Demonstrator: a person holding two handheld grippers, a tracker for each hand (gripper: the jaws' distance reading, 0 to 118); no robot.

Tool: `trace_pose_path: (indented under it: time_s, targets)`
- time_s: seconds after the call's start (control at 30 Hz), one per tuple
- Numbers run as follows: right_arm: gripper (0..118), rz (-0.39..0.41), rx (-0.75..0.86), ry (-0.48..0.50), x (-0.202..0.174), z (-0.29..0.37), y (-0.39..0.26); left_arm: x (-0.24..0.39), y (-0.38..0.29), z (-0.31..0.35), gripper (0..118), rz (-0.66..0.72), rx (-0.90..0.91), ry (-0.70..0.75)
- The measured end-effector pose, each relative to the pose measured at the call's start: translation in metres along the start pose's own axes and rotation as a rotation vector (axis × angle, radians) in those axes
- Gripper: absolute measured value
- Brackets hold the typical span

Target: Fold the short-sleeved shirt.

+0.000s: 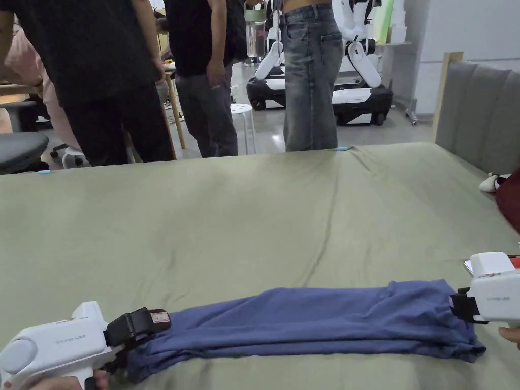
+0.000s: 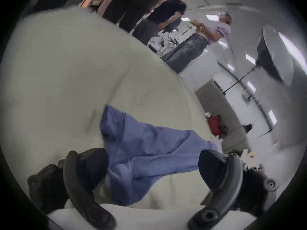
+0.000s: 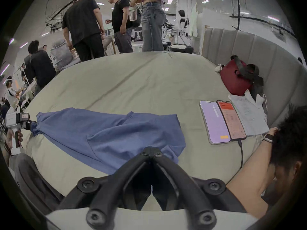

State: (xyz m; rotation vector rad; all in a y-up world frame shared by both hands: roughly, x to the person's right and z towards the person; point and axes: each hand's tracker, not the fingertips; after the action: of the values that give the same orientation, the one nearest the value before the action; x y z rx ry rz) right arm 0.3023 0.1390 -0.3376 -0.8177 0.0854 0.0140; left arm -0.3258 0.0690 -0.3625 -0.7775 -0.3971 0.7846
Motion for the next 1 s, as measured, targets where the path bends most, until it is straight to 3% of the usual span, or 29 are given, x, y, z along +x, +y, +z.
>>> trace_pose_path:
  time_s: [0.07, 0.13, 0.23, 0.27, 0.37, 0.43, 0.47, 0.5, 0.53, 0.57, 0.83, 0.9, 1.0]
  targets:
    - [0, -0.001, -0.007, -0.003, -0.002, 0.000, 0.000, -0.005, -0.002, -0.013, 115, 0.026, -0.025, 0.004]
    - [0, -0.003, -0.011, -0.006, -0.002, 0.000, -0.001, 0.010, -0.010, -0.015, 116, -0.057, 0.022, -0.029]
    - [0, -0.006, -0.015, -0.011, -0.003, 0.000, -0.001, 0.025, -0.010, -0.031, 118, -0.009, 0.014, -0.051]
    - [0, -0.005, -0.016, -0.011, -0.003, 0.001, -0.002, -0.007, 0.017, -0.047, 118, -0.001, 0.009, -0.055]
    - [0, -0.005, -0.019, -0.018, -0.002, 0.004, -0.002, -0.016, 0.045, -0.065, 118, -0.015, -0.007, -0.047]
    - [0, -0.009, -0.018, -0.022, -0.001, 0.005, -0.001, 0.006, 0.022, -0.064, 118, -0.068, -0.032, -0.023]
    - [0, -0.011, -0.018, -0.023, 0.000, 0.006, -0.001, 0.006, 0.023, -0.063, 109, -0.108, -0.033, -0.002]
    - [0, -0.011, -0.018, -0.026, 0.001, 0.008, -0.001, 0.006, 0.024, -0.060, 72, -0.156, -0.022, 0.030]
    - [0, -0.011, -0.016, -0.031, 0.002, 0.010, -0.002, 0.007, 0.019, -0.058, 25, -0.163, -0.014, 0.060]
    - [0, -0.010, -0.017, -0.034, 0.002, 0.009, 0.000, 0.005, 0.019, -0.058, 17, -0.140, -0.030, 0.091]
    - [0, 0.018, 0.002, -0.029, -0.007, 0.019, 0.012, 0.000, 0.030, -0.006, 16, -0.138, 0.101, 0.042]
    - [0, 0.030, 0.018, -0.024, -0.011, 0.023, 0.015, -0.011, 0.042, 0.017, 16, -0.138, 0.172, 0.125]
    - [0, 0.039, 0.033, -0.011, -0.017, 0.023, 0.017, -0.025, 0.050, 0.056, 16, -0.019, 0.287, 0.237]
